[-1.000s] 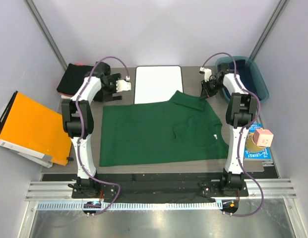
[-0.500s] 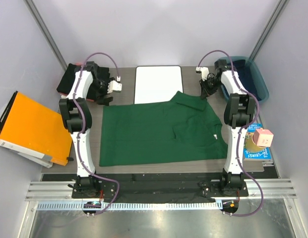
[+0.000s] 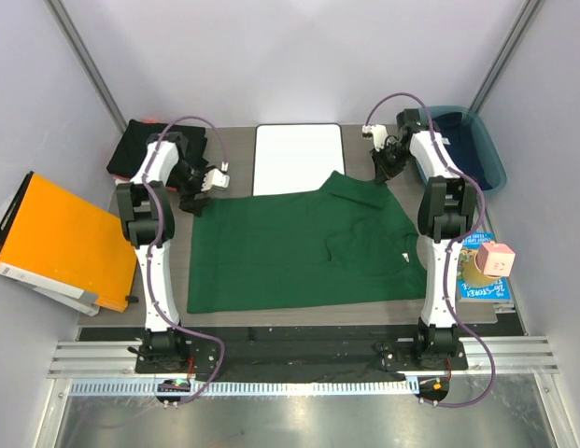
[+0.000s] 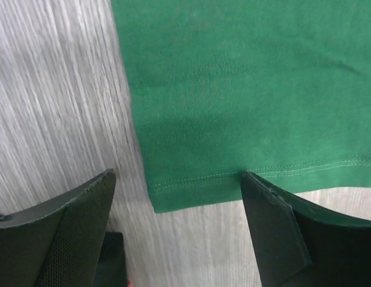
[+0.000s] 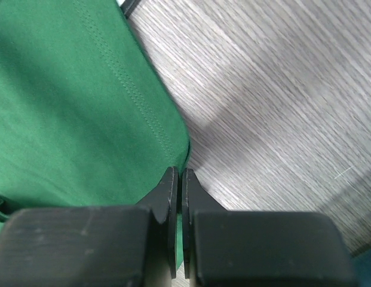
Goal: Fold and stack the t-shirts
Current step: Grap the side of the flattened tshirt furthest away from the robot with both arms
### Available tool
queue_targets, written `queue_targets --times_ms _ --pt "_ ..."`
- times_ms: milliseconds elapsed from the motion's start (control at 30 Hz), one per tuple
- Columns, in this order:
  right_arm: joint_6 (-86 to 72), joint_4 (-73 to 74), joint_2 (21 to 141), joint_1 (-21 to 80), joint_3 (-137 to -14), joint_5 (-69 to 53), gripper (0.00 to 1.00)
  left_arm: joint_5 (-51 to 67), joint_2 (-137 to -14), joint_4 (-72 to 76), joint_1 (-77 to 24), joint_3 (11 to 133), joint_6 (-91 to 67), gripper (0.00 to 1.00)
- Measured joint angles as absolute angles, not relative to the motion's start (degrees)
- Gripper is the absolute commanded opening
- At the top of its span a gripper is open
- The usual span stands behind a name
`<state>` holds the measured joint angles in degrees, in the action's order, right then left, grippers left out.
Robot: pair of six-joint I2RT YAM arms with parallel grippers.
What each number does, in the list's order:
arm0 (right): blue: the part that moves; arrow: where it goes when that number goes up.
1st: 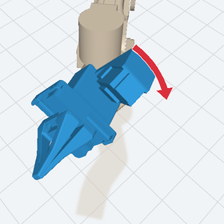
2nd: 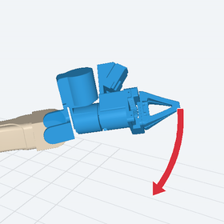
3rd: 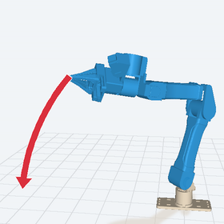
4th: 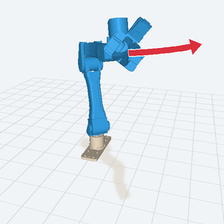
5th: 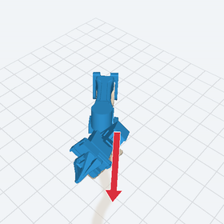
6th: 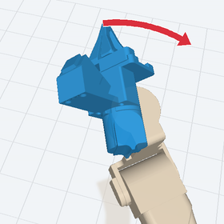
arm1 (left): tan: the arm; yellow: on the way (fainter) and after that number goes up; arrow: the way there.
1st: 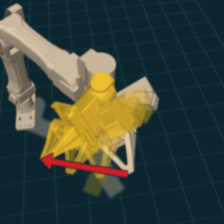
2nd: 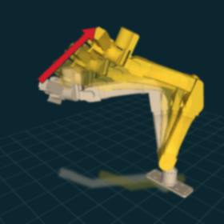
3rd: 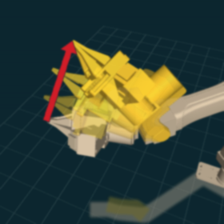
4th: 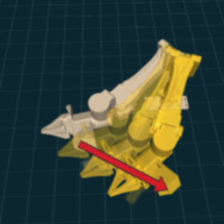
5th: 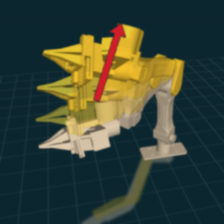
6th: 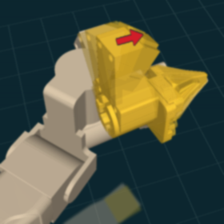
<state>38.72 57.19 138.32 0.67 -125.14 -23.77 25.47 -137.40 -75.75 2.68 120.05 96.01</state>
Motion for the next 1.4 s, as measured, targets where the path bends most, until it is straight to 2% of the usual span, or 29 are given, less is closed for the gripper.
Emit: queue_targets --times_ms 167,533,767,933,1067,1233,1400 --pt "38.7 57.4 138.2 1.8 -125.1 -23.1 0.01 24.4 -138.2 -75.8 2.9 120.8 97.4 0.79" --pt "38.9 57.5 138.2 3.6 -125.1 -22.5 0.01 23.0 -141.3 -77.5 3.2 126.8 98.2 0.6" --pt "39.0 57.6 138.2 4.2 -125.4 -22.2 0.01 23.0 -141.5 -78.0 3.4 127.0 98.2 0.61" --pt "39.1 57.5 138.2 4.5 -125.5 -22.1 0.01 23.1 -141.6 -78.2 3.4 127.1 98.2 0.52" --pt "39.2 57.6 138.2 4.8 -125.9 -22.1 0.01 23.1 -141.9 -78.6 3.4 127.7 98.2 0.55" --pt "39.2 57.6 138.2 4.9 -126.2 -22.1 0.01 23.4 -142.4 -78.5 3.4 129.0 98.0 0.67" --pt "39.2 57.5 138.2 4.9 -126.2 -22.1 0.01 24.2 -142.5 -77.5 3.3 130.0 98.5 0.68"
